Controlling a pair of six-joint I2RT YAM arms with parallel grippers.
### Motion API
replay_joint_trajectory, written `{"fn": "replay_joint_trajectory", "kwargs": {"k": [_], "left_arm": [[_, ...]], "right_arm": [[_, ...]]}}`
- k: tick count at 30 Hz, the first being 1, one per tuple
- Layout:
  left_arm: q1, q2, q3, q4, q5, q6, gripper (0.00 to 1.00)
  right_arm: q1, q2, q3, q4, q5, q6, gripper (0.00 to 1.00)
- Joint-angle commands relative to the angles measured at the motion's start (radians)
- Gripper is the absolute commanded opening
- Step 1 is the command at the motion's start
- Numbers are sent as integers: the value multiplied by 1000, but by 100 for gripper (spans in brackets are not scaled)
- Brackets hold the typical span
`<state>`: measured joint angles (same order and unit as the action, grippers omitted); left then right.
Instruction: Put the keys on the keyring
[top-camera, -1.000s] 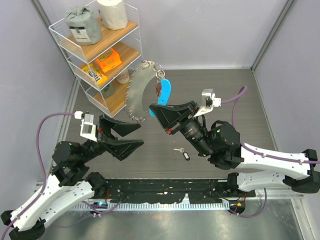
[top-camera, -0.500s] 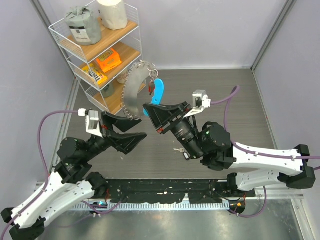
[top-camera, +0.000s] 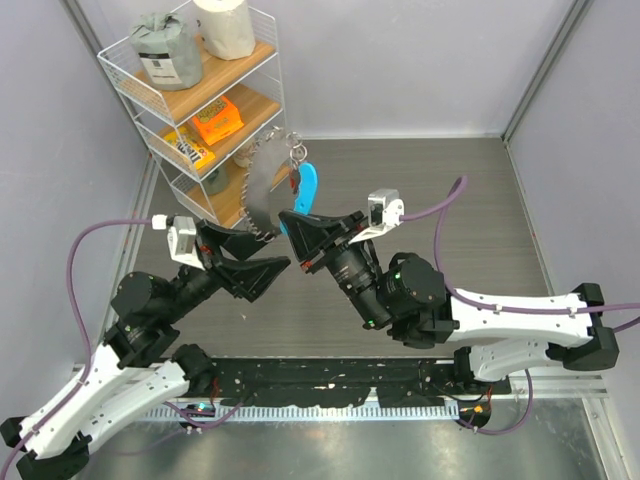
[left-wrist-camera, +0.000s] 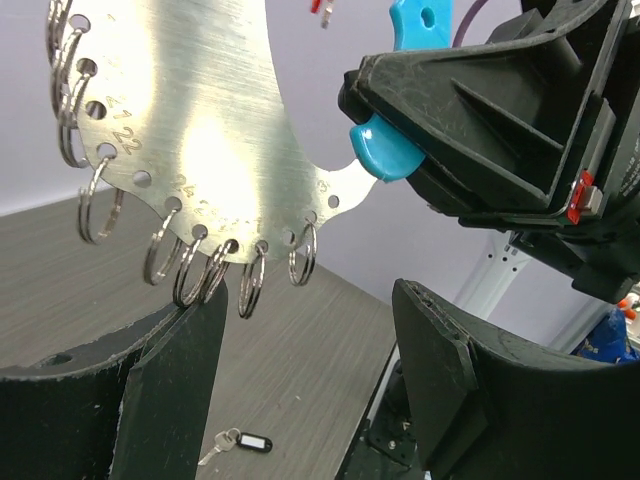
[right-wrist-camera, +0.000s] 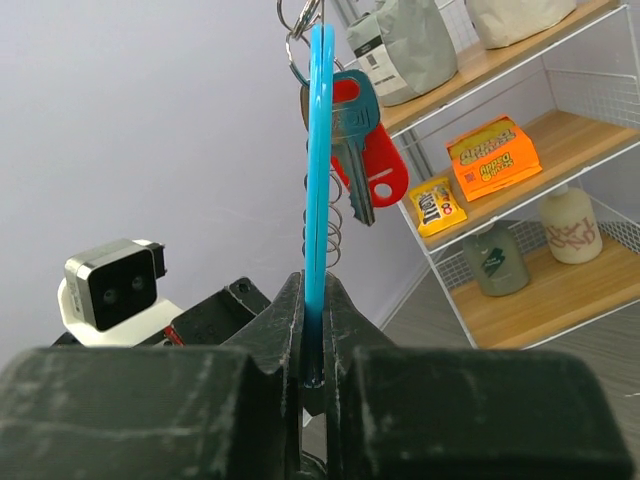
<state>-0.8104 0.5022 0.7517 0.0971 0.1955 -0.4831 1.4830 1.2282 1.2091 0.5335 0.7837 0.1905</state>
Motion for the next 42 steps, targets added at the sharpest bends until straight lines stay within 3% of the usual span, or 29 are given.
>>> {"fn": "replay_joint_trajectory", "kwargs": {"k": [1, 15, 42], "left_arm": [[1, 1, 60, -7, -5, 40, 73], [1, -34, 92, -89, 117, 0, 73], [1, -5, 164, -229, 78, 6, 73]], "right_arm": [[5, 11, 67, 31, 68, -40, 6], [5, 47, 112, 17, 111, -66, 6], [31, 129, 190, 26, 173, -151, 6]]}}
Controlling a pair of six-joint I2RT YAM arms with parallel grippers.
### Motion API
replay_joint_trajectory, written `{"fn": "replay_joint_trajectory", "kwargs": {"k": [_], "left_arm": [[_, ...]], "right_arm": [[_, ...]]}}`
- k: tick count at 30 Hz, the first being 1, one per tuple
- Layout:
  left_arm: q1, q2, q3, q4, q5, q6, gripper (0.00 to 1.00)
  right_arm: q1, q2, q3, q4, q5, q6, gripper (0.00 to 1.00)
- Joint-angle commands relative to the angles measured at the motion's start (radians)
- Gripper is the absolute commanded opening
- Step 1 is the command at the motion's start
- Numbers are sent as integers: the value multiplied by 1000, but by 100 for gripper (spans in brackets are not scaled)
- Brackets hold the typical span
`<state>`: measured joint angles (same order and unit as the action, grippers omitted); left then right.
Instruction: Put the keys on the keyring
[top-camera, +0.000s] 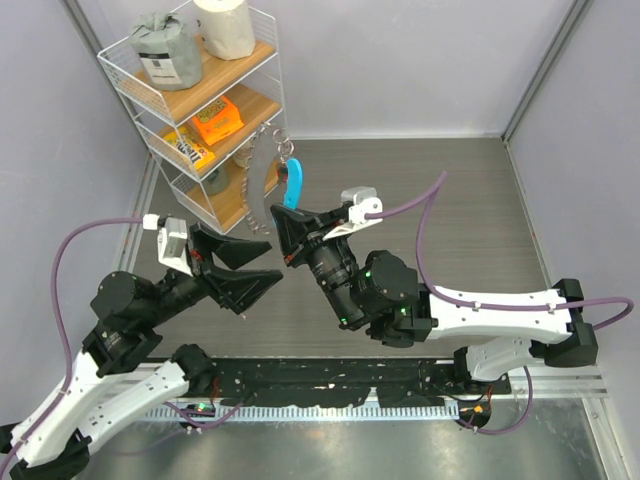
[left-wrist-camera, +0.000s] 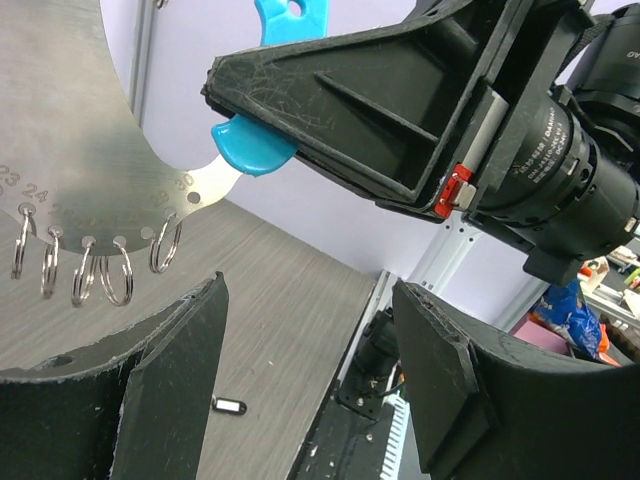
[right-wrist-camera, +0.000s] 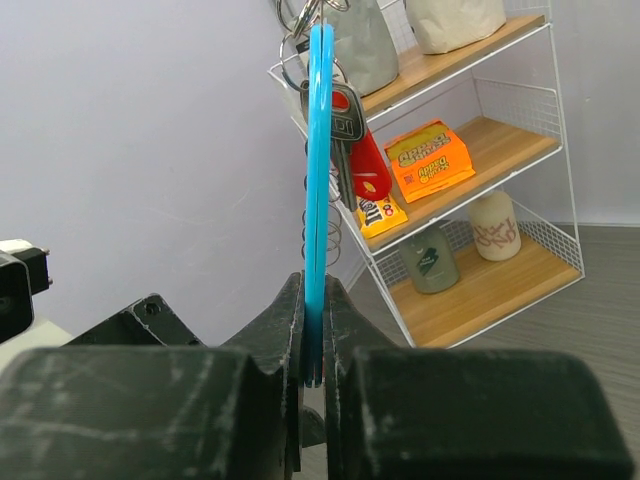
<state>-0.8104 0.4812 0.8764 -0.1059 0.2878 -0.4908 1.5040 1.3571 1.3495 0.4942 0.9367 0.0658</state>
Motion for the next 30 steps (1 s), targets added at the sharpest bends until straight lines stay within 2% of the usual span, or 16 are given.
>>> {"fn": "replay_joint_trajectory", "kwargs": {"k": [1, 30], "left_arm": [[1, 17, 44, -35, -21, 17, 73], [1, 37, 107, -156, -142, 93, 73]], "right_arm": [[10, 2, 51, 67, 22, -26, 6], [39, 19, 76, 55, 19, -60, 6]]}}
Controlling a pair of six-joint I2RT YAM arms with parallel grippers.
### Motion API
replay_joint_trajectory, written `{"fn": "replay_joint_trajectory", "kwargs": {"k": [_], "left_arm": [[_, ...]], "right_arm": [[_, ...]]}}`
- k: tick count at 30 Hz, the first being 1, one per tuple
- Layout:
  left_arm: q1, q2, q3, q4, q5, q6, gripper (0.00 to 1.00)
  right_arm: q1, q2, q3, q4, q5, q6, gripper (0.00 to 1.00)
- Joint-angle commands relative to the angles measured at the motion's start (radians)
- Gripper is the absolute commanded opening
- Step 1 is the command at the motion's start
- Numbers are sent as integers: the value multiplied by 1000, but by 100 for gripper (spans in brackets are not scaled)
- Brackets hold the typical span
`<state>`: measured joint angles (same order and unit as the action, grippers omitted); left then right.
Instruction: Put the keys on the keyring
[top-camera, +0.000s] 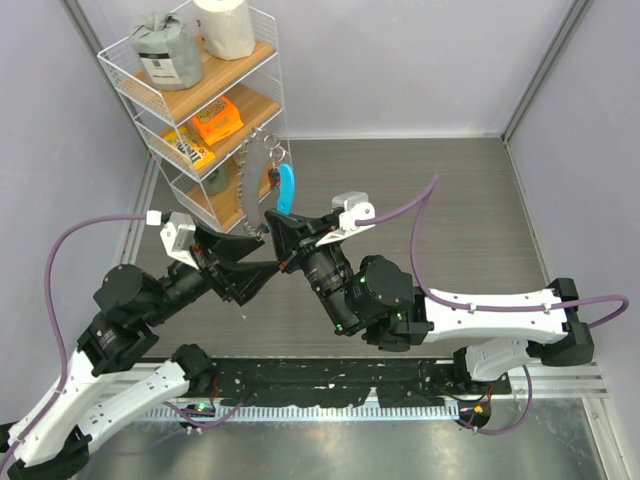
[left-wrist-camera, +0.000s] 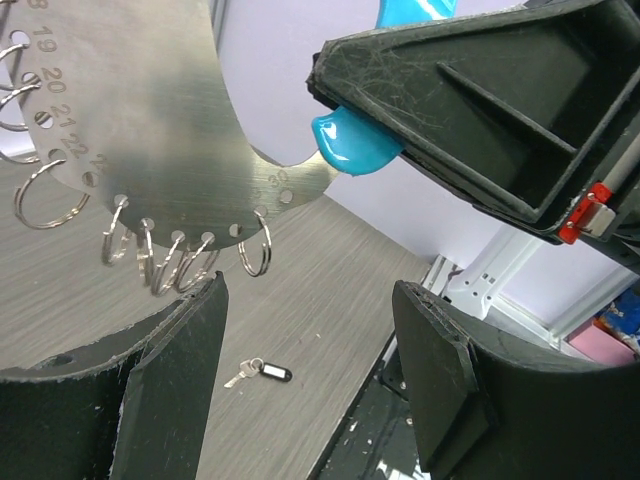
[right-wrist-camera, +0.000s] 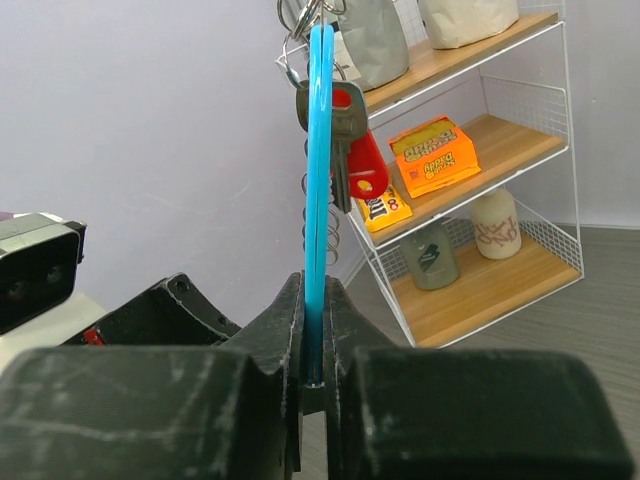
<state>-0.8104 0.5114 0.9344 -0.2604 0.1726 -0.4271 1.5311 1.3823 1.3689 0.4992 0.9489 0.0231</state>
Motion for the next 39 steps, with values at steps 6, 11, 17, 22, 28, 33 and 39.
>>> {"fn": "replay_joint_trajectory", "kwargs": {"k": [6, 11, 17, 22, 28, 33, 39], "left_arm": [[1, 9, 63, -14, -31, 39, 70], [1, 18, 72, -22, -41, 53, 68], [1, 24, 83, -23, -48, 62, 67], [1, 32, 90, -31, -48, 67, 56], [0, 35, 95, -36, -61, 74, 45], [1, 39, 96, -36, -61, 76, 33], [1, 38, 99, -46, -65, 82, 20]], "right_arm": [[17, -5, 52, 52, 4, -17, 6], [26, -6, 48, 48, -2, -14, 6], [35, -15, 44, 48, -10, -18, 6], [40, -20, 41, 50, -13, -17, 6], [46, -31, 30, 58, -18, -18, 6], [49, -37, 22, 59, -19, -17, 6], [55, -40, 15, 65, -19, -17, 6]]}}
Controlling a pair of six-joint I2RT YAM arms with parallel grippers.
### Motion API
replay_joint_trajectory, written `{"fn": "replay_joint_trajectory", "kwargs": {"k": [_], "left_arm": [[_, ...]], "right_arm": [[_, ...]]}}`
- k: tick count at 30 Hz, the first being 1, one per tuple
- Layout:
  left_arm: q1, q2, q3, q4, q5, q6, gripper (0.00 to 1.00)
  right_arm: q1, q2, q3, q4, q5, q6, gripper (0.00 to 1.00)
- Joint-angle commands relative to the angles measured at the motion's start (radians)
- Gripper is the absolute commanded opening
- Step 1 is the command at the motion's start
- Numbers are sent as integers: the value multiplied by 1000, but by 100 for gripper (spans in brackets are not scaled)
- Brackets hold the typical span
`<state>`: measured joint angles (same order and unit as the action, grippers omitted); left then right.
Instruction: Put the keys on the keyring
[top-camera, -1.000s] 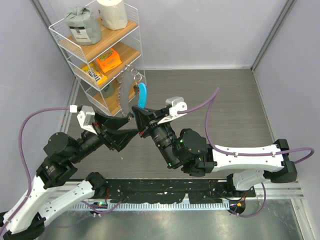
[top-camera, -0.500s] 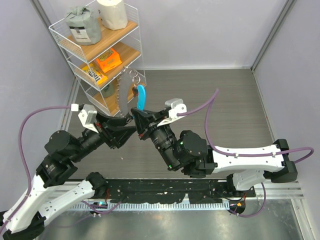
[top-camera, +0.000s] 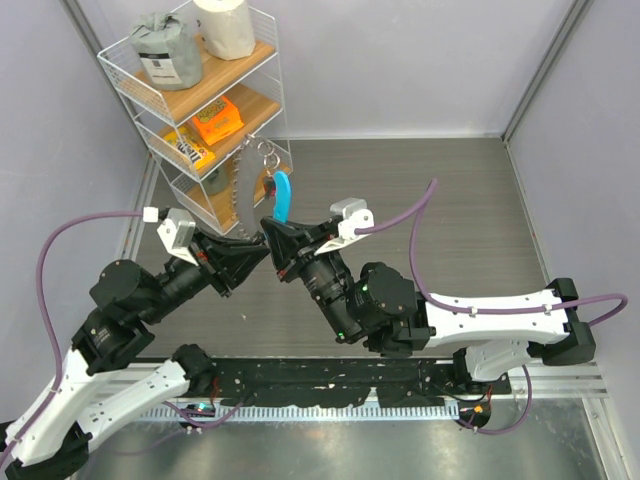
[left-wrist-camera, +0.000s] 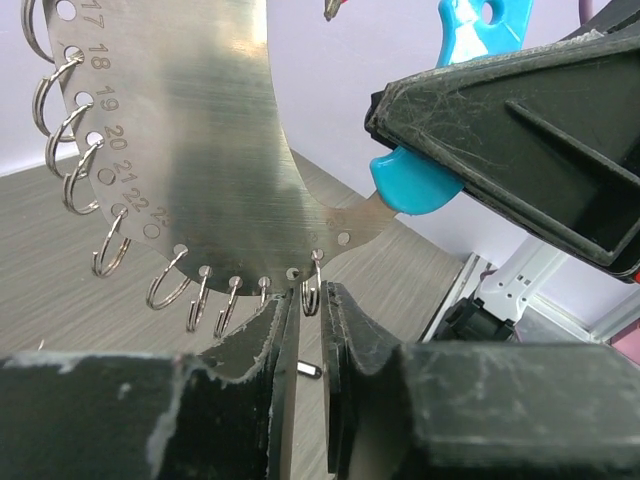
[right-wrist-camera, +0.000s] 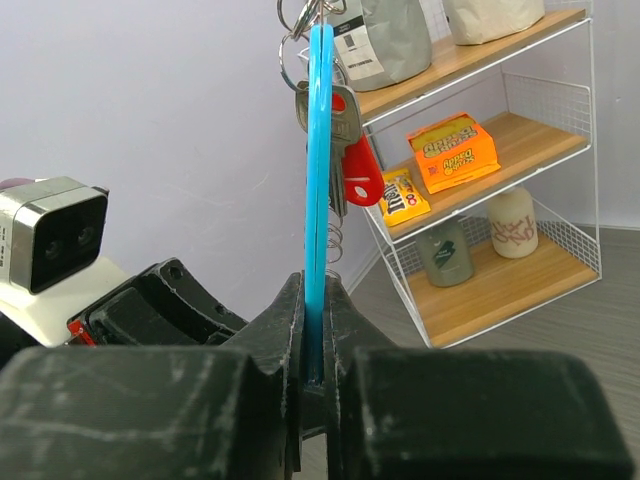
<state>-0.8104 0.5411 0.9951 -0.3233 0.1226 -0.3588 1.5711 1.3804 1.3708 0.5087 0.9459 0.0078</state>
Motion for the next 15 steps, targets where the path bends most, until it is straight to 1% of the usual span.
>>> {"fn": "replay_joint_trajectory", "kwargs": {"k": [1, 3, 5, 6, 15], "left_arm": [[1, 7, 40, 17, -18, 15, 18], [1, 5, 40, 16, -18, 15, 13], [1, 2, 39, 15, -18, 17, 1], [1, 3, 39, 13, -17, 15, 0], [1, -23, 11, 35, 3, 29, 0]], "right_arm": [[15, -37, 13, 56, -18, -3, 6], [17, -38, 14, 57, -19, -2, 6], [18, -38, 11, 57, -18, -2, 6], [18, -37, 10, 57, -18, -2, 6], [21, -41, -21, 59, -13, -3, 6]]}}
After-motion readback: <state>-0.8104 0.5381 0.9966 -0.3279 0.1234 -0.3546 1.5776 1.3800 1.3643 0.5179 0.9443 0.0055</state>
